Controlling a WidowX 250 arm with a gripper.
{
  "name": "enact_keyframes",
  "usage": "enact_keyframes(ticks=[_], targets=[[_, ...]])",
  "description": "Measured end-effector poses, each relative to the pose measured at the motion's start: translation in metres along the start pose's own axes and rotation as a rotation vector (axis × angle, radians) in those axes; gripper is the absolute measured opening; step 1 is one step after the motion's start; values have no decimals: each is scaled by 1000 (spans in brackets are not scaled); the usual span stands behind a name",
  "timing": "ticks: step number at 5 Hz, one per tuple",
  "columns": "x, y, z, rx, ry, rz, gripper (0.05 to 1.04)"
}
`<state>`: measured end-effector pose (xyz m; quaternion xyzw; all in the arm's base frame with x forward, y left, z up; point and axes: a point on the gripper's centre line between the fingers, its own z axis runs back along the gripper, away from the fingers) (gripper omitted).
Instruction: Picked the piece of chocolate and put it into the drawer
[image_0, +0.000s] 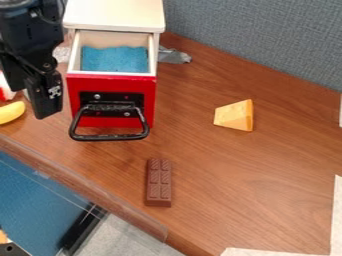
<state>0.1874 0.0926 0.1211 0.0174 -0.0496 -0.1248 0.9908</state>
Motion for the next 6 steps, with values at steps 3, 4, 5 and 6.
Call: enact_keyframes(ticks=[3,4,5,6], targets=[[7,-48,-24,-82,44,153,1000],[9,-56,-38,-82,54,260,1001],[13,-66,-46,-80,43,357,1000],[20,-78,-47,-90,26,401,1000]])
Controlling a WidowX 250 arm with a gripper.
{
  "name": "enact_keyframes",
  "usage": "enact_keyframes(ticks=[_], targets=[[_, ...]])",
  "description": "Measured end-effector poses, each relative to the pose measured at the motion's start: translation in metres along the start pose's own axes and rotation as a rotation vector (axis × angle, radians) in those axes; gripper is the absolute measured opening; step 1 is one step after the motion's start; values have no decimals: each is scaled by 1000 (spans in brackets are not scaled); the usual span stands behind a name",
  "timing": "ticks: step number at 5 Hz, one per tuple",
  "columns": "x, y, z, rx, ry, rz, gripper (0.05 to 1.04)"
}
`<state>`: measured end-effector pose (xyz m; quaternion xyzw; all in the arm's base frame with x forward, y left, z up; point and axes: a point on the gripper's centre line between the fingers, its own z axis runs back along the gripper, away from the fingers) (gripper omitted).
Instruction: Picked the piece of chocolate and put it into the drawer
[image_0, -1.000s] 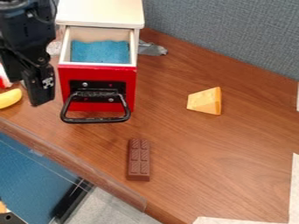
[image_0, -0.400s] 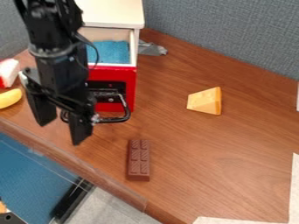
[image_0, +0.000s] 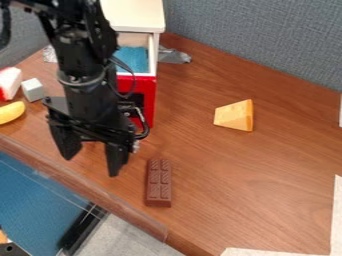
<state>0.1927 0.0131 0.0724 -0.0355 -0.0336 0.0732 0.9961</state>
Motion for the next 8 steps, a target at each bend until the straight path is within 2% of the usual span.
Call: enact_keyframes(ticks=[2,5,8], targets=[[6,-27,-7,-37,-52,43,1001],[27,-42,-31,-39,-134,128,1001],[34,-61,-51,-20,-164,179,1001]])
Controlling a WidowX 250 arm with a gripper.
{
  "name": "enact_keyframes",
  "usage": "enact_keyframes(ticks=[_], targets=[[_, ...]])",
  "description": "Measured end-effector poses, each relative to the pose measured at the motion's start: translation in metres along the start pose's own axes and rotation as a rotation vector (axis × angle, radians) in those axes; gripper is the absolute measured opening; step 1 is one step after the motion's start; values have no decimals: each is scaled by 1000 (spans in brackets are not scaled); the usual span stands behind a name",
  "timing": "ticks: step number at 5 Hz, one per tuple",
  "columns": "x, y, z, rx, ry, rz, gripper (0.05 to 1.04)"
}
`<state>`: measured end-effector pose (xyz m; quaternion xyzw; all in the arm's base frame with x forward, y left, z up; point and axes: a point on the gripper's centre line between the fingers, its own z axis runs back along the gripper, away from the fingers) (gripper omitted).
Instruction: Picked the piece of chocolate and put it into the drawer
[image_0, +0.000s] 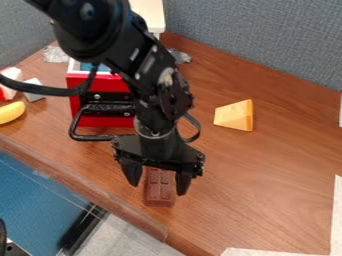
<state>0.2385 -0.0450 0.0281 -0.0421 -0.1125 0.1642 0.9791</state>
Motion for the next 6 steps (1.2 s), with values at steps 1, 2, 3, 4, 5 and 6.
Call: enact_keyframes(ticks=[1,2,3,4,5,6], targets=[[-2,-3,-6,10,-3,9,1000],[1,-2,-10,18,-12,10,1000],[2,-1,-13,27,-3,15,948],[4,4,-18,45,4,35,713],[7,7,-20,62,-5,69,558],[8,7,-20,87,-22,98,558]])
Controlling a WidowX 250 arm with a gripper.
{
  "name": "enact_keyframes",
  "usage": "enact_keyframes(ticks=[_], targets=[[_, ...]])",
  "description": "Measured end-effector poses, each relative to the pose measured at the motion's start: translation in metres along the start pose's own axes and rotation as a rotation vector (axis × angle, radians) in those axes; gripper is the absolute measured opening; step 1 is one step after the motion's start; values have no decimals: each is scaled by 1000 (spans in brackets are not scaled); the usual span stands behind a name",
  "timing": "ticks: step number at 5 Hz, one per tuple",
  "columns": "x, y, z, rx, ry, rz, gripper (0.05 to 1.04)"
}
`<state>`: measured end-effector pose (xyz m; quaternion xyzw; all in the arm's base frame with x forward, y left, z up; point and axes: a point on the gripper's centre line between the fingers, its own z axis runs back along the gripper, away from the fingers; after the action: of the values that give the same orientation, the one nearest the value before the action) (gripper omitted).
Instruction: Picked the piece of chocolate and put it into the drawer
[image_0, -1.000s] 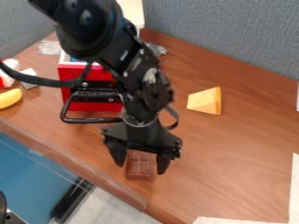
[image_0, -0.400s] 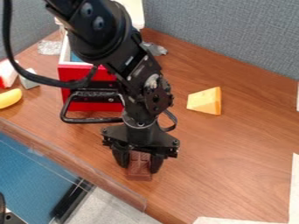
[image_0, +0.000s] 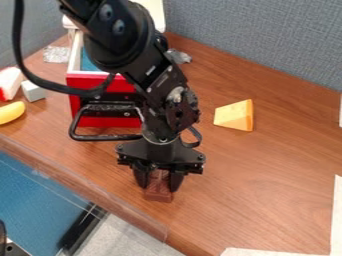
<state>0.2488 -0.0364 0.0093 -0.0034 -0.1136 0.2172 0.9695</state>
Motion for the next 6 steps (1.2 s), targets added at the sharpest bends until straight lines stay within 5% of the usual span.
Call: enact_keyframes(ticks=[1,2,4,6], targets=[[-2,0,1,6,6,7,558],[-7,-6,21,-37,-3,-16,557],[-12,-13,69,-146,-19,-55,557],[9,3,118,-212,-45,2,557]])
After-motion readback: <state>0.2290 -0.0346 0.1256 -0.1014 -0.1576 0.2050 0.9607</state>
